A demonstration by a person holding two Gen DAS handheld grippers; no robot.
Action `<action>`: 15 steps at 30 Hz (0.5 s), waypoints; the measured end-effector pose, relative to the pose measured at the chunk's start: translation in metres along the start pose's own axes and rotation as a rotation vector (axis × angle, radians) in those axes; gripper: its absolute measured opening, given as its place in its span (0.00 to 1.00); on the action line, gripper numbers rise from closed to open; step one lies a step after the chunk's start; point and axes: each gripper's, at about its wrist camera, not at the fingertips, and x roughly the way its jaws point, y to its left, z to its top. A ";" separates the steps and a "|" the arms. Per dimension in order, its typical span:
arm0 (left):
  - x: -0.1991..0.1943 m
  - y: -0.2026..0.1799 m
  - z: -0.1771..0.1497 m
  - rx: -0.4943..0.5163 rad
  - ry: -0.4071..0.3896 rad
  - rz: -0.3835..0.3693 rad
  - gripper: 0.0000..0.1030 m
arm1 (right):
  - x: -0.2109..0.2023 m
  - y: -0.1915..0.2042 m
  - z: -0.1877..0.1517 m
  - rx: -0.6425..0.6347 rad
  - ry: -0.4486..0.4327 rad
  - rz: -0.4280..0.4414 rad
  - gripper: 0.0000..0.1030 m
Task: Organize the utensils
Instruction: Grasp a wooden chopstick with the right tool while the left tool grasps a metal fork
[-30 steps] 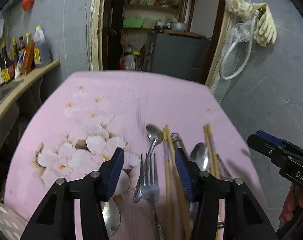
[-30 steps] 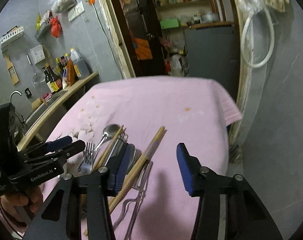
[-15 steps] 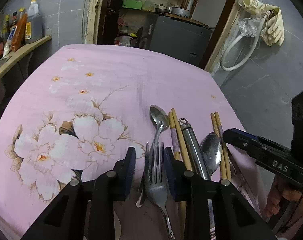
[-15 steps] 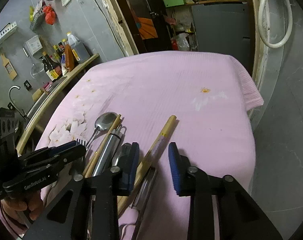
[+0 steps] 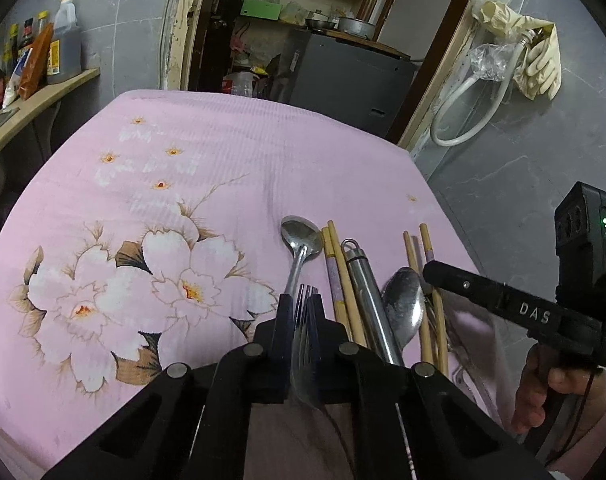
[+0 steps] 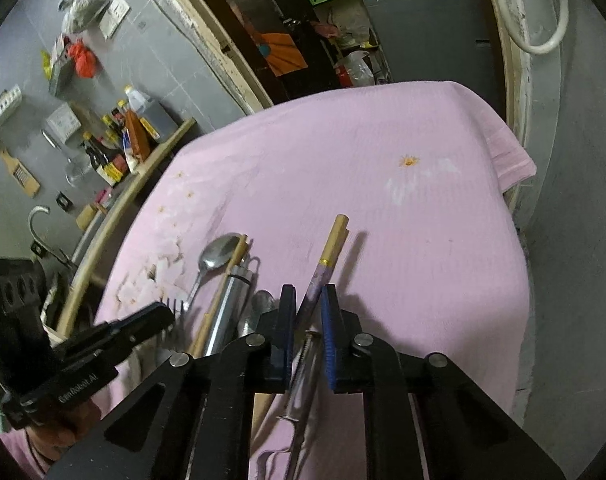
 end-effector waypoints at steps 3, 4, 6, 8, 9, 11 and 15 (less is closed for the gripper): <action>-0.007 0.001 -0.002 0.010 0.001 -0.003 0.07 | -0.002 -0.003 0.000 0.028 0.001 0.030 0.10; -0.007 0.000 -0.002 0.015 0.009 -0.004 0.07 | -0.003 -0.005 0.000 0.037 0.004 0.036 0.10; -0.006 -0.001 -0.001 0.023 0.031 -0.012 0.07 | -0.001 -0.006 -0.001 0.045 0.012 0.040 0.10; -0.002 -0.001 -0.001 0.029 0.070 -0.022 0.07 | 0.003 -0.007 -0.001 0.044 0.027 0.045 0.10; 0.000 -0.002 0.000 0.036 0.084 -0.027 0.07 | 0.006 -0.007 0.000 0.042 0.035 0.044 0.10; 0.002 -0.004 0.002 0.052 0.100 -0.030 0.07 | 0.009 -0.007 0.000 0.038 0.050 0.045 0.10; 0.010 -0.008 0.004 0.071 0.156 -0.034 0.07 | 0.019 -0.006 0.001 0.047 0.083 0.048 0.10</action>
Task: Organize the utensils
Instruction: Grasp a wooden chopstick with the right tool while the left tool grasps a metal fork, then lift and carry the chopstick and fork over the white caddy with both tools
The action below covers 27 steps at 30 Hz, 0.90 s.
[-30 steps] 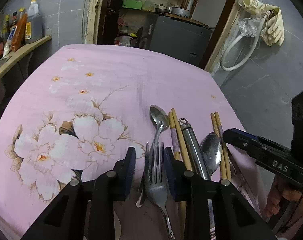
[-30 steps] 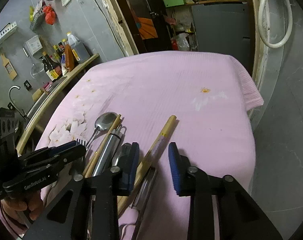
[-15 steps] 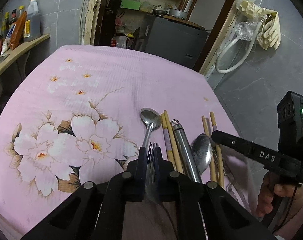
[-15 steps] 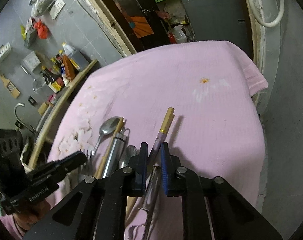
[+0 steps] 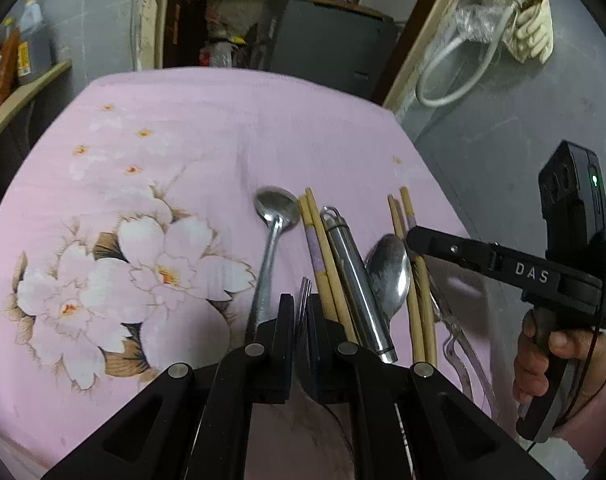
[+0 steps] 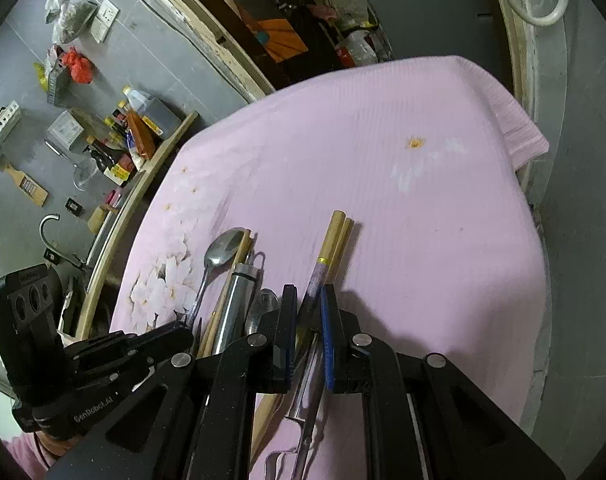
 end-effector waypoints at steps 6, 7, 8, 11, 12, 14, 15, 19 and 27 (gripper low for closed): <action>0.001 -0.008 0.002 0.029 0.019 0.041 0.03 | -0.004 0.001 -0.003 0.015 -0.004 0.016 0.09; -0.001 -0.009 0.002 0.026 0.014 0.050 0.03 | -0.007 0.002 -0.003 0.013 -0.013 0.017 0.09; -0.003 -0.009 0.002 0.024 0.009 0.063 0.03 | -0.013 0.005 -0.003 0.010 -0.029 0.017 0.09; -0.013 -0.011 0.000 0.024 -0.019 0.097 0.03 | -0.029 0.011 -0.003 -0.012 -0.068 0.013 0.08; -0.018 -0.012 0.000 0.032 -0.032 0.107 0.03 | -0.034 0.013 -0.003 -0.023 -0.079 0.008 0.08; -0.028 -0.016 -0.001 0.051 -0.059 0.126 0.03 | -0.047 0.023 -0.005 -0.058 -0.112 -0.010 0.08; -0.034 -0.019 -0.001 0.062 -0.075 0.137 0.03 | -0.053 0.026 -0.005 -0.073 -0.126 -0.019 0.08; -0.055 -0.026 -0.003 0.091 -0.135 0.157 0.03 | -0.083 0.047 -0.011 -0.140 -0.210 -0.082 0.08; -0.100 -0.037 -0.019 0.144 -0.262 0.152 0.03 | -0.152 0.108 -0.051 -0.245 -0.464 -0.282 0.07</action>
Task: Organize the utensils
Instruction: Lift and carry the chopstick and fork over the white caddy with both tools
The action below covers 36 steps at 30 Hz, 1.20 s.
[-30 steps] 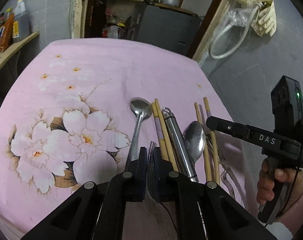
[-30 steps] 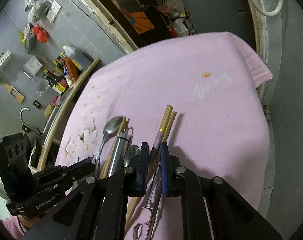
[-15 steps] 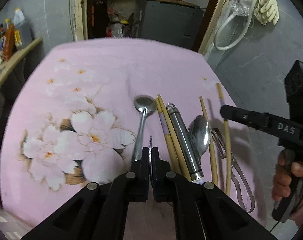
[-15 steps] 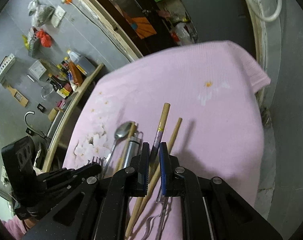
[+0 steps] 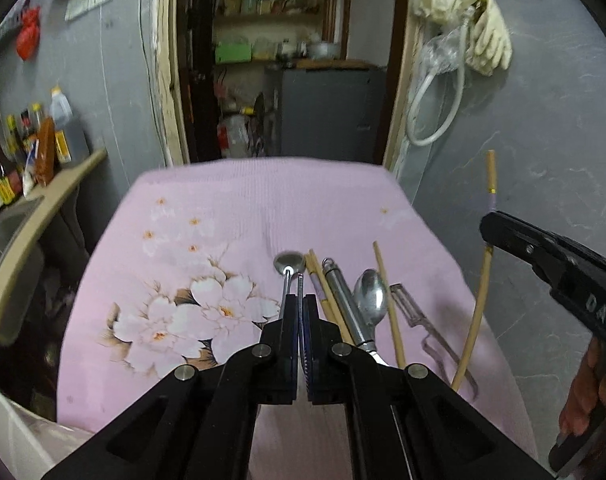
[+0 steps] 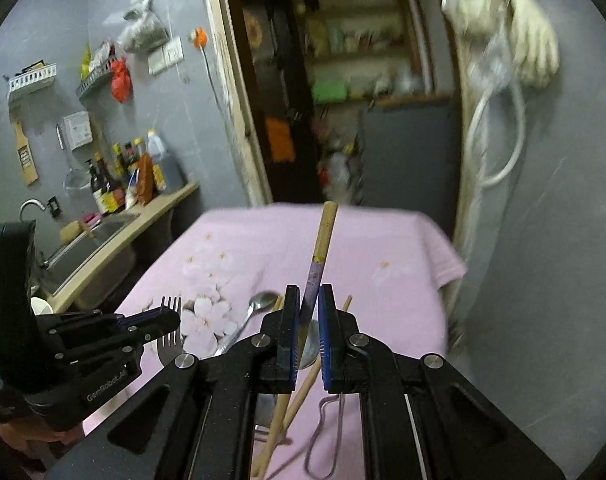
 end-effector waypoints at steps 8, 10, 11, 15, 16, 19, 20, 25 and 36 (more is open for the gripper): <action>-0.068 0.010 -0.004 0.101 -0.164 -0.005 0.03 | -0.086 0.058 0.003 -0.039 -0.193 -0.167 0.06; -0.085 0.016 -0.004 0.116 -0.202 -0.019 0.03 | -0.101 0.072 0.005 -0.037 -0.225 -0.188 0.06; -0.093 0.020 -0.003 0.120 -0.218 -0.027 0.03 | -0.110 0.080 0.009 -0.034 -0.249 -0.201 0.06; -0.118 0.042 0.005 0.116 -0.251 -0.058 0.03 | -0.137 0.105 0.020 -0.016 -0.299 -0.201 0.06; -0.126 0.049 0.008 0.114 -0.259 -0.065 0.03 | -0.143 0.112 0.023 -0.013 -0.312 -0.196 0.06; -0.147 0.069 0.018 0.103 -0.290 -0.080 0.03 | -0.160 0.131 0.040 0.006 -0.354 -0.156 0.06; -0.156 0.077 0.020 0.099 -0.301 -0.084 0.03 | -0.165 0.138 0.044 0.004 -0.369 -0.146 0.06; -0.195 0.111 0.035 0.082 -0.366 -0.072 0.03 | -0.175 0.173 0.057 -0.011 -0.421 -0.077 0.06; -0.254 0.180 0.034 0.070 -0.433 0.110 0.03 | -0.141 0.241 0.057 -0.051 -0.426 0.110 0.06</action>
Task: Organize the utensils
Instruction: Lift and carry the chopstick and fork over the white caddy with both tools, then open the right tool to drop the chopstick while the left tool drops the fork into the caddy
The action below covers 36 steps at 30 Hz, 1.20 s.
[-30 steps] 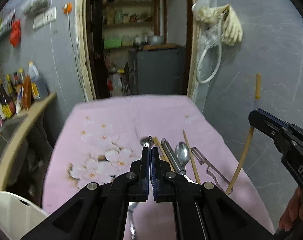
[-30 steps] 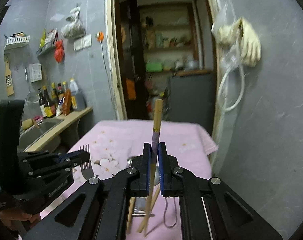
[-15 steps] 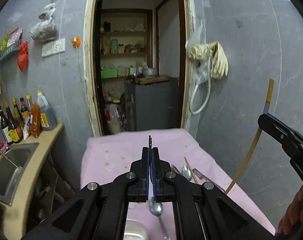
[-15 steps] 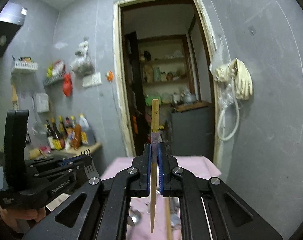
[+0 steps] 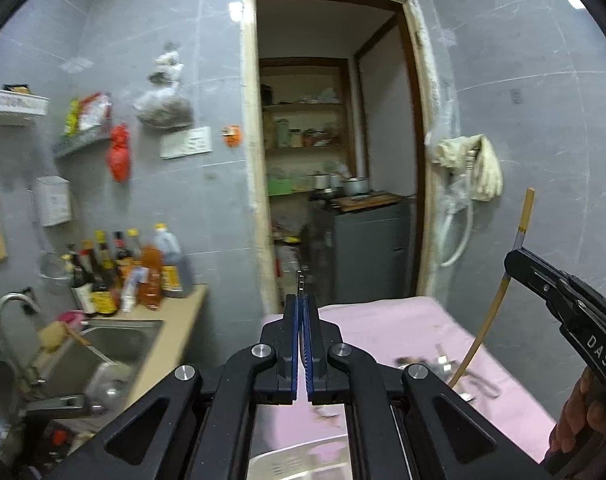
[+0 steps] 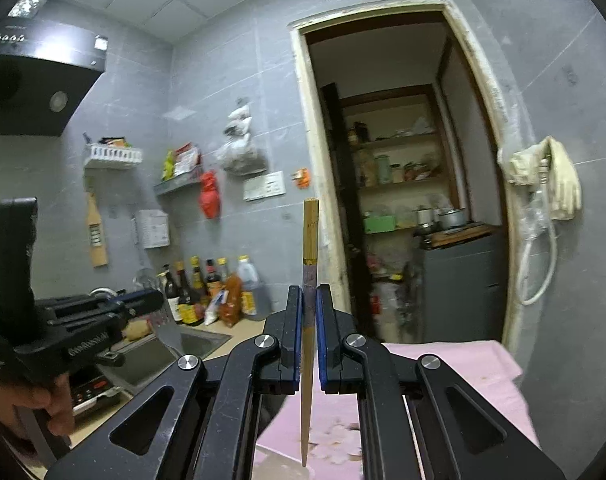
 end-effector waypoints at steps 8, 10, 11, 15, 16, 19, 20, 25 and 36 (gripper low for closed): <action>0.004 0.035 -0.034 0.008 0.068 0.116 0.03 | 0.034 0.027 -0.051 -0.066 0.098 0.040 0.06; 0.008 0.037 -0.044 0.024 0.084 0.133 0.03 | 0.040 0.029 -0.059 -0.075 0.118 0.036 0.06; 0.012 0.037 -0.050 0.036 0.089 0.145 0.03 | 0.045 0.030 -0.067 -0.077 0.133 0.034 0.06; 0.017 0.036 -0.064 0.072 0.093 0.170 0.03 | 0.051 0.029 -0.081 -0.091 0.159 0.025 0.06; 0.019 0.035 -0.067 0.073 0.096 0.165 0.03 | 0.053 0.029 -0.084 -0.098 0.164 0.023 0.06; 0.027 0.032 -0.076 0.073 0.110 0.154 0.03 | 0.061 0.031 -0.094 -0.119 0.187 0.024 0.06; 0.030 0.030 -0.079 0.078 0.115 0.153 0.03 | 0.062 0.030 -0.097 -0.120 0.196 0.027 0.06; 0.041 0.022 -0.092 0.119 0.138 0.150 0.03 | 0.068 0.028 -0.108 -0.118 0.229 0.034 0.06; 0.057 0.031 -0.109 0.015 0.233 0.032 0.06 | 0.074 0.019 -0.126 -0.092 0.295 0.044 0.06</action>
